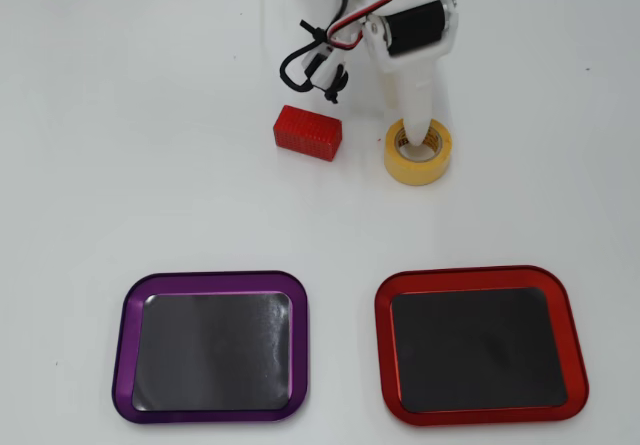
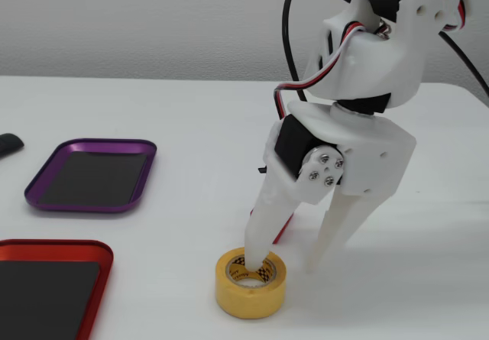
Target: Grasp a tape and put it in the right purple dish.
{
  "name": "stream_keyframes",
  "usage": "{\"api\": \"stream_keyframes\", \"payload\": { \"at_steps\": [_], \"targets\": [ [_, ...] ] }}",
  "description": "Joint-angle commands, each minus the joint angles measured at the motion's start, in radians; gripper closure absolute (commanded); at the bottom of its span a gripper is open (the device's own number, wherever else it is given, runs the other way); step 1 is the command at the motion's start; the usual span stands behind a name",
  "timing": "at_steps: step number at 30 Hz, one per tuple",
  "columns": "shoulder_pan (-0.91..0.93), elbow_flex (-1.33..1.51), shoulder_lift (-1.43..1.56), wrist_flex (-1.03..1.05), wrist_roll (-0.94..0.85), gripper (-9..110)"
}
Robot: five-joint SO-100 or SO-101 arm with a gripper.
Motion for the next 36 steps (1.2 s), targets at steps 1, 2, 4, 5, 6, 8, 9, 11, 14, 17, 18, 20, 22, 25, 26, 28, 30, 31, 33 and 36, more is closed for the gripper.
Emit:
{"api": "stream_keyframes", "payload": {
  "at_steps": [1,2,4,5,6,8,9,11,14,17,18,20,22,25,26,28,30,31,33,36],
  "targets": [
    [-0.003,0.009,0.005,-0.017,0.0,84],
    [-0.003,0.009,0.005,-0.017,0.0,84],
    [-0.003,0.009,0.002,-0.017,0.0,84],
    [-0.003,0.009,-0.006,-0.017,-0.003,84],
    [-0.003,0.008,-0.02,-0.017,-0.006,85],
    [-0.003,0.006,-0.061,-0.026,-0.005,88],
    [-0.005,-0.002,-0.08,-0.025,0.0,90],
    [-0.005,-0.008,-0.112,-0.02,0.002,95],
    [-0.006,-0.011,-0.143,-0.029,0.003,102],
    [-0.011,-0.02,-0.126,-0.021,0.0,102],
    [-0.011,-0.044,-0.104,-0.015,0.0,102],
    [-0.002,-0.089,-0.034,0.021,0.002,102],
    [0.0,-0.135,0.061,0.086,-0.005,102],
    [0.002,-0.201,0.235,0.141,-0.008,102],
    [0.003,-0.216,0.293,0.14,-0.009,102],
    [0.008,-0.232,0.397,0.118,-0.011,102],
    [0.04,-0.224,0.483,0.061,-0.028,102],
    [0.077,-0.218,0.517,0.025,-0.06,102],
    [0.15,-0.17,0.534,-0.055,-0.149,102],
    [0.245,-0.08,0.499,-0.227,-0.229,102]
  ]
}}
